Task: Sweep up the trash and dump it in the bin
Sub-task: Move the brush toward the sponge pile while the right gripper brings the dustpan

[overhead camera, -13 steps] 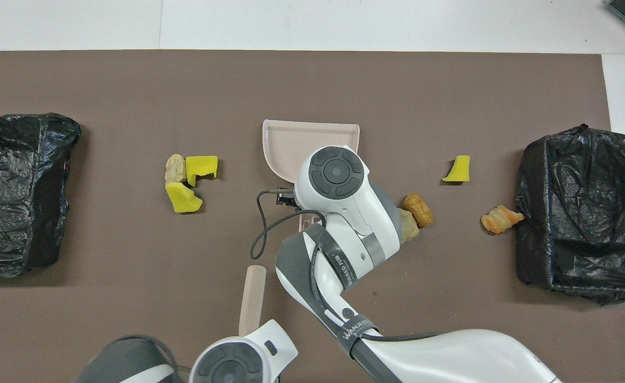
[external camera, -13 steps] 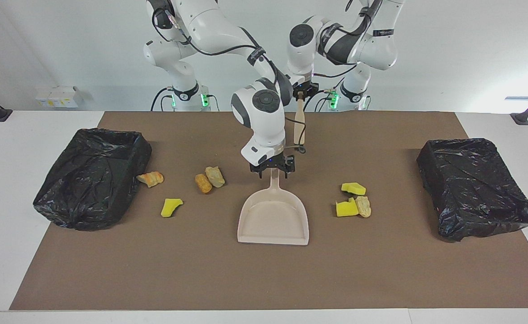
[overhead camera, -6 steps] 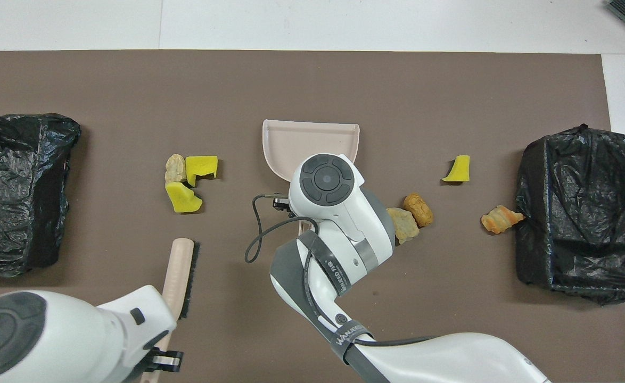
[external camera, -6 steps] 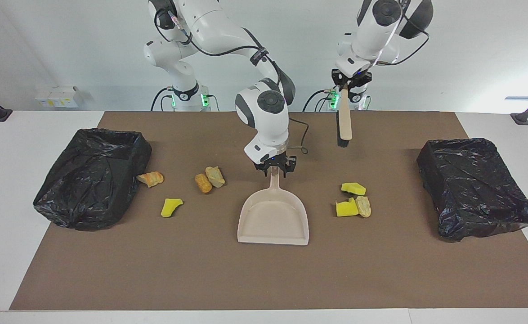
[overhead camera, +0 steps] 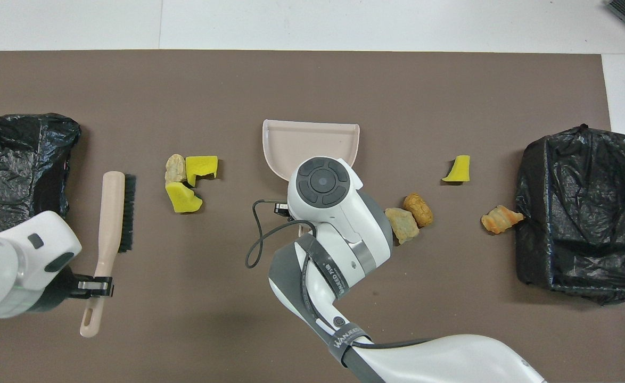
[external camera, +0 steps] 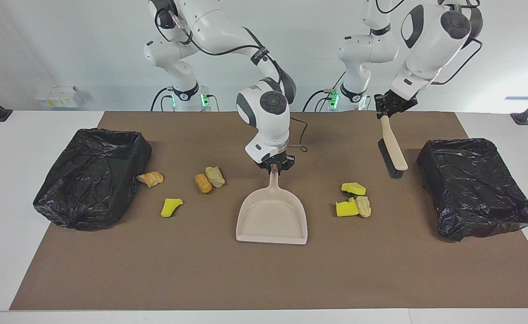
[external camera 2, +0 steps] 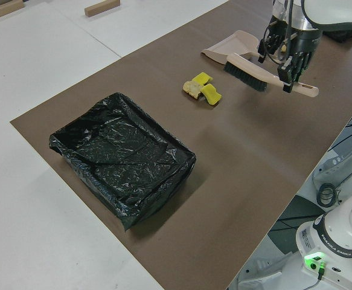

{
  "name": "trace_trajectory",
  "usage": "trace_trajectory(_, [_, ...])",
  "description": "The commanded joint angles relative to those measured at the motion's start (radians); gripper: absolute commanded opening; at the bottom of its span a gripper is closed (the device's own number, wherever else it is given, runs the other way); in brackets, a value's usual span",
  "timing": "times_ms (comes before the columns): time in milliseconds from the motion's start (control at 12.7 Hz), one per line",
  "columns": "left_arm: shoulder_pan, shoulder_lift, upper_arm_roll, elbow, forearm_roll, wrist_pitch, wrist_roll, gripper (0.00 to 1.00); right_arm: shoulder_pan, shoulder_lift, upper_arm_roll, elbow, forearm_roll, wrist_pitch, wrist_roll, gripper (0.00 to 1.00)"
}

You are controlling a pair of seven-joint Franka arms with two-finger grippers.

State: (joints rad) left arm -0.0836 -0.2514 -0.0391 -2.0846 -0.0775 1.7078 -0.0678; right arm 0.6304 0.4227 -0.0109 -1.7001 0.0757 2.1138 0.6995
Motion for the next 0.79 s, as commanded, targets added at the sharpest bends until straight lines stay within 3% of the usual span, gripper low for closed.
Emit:
trace_trajectory(0, [0.053,0.127,-0.015,0.107,0.021,0.073,0.0,0.0,-0.009,-0.06,-0.003,-0.009,0.006,-0.046,-0.049,0.0])
trace_trajectory(236, [0.061,0.205,-0.013,0.104,0.021,0.139,-0.003,0.0,-0.04,-0.139,-0.003,-0.01,0.021,-0.089,-0.216,0.0])
trace_trajectory(550, [0.071,0.21,-0.015,0.034,0.018,0.154,-0.029,0.0,-0.098,-0.167,-0.008,-0.009,0.012,-0.193,-0.616,0.0])
trace_trajectory(707, [0.061,0.21,-0.015,-0.04,0.018,0.221,-0.064,0.0,-0.132,-0.171,-0.006,-0.012,0.003,-0.231,-0.838,0.0])
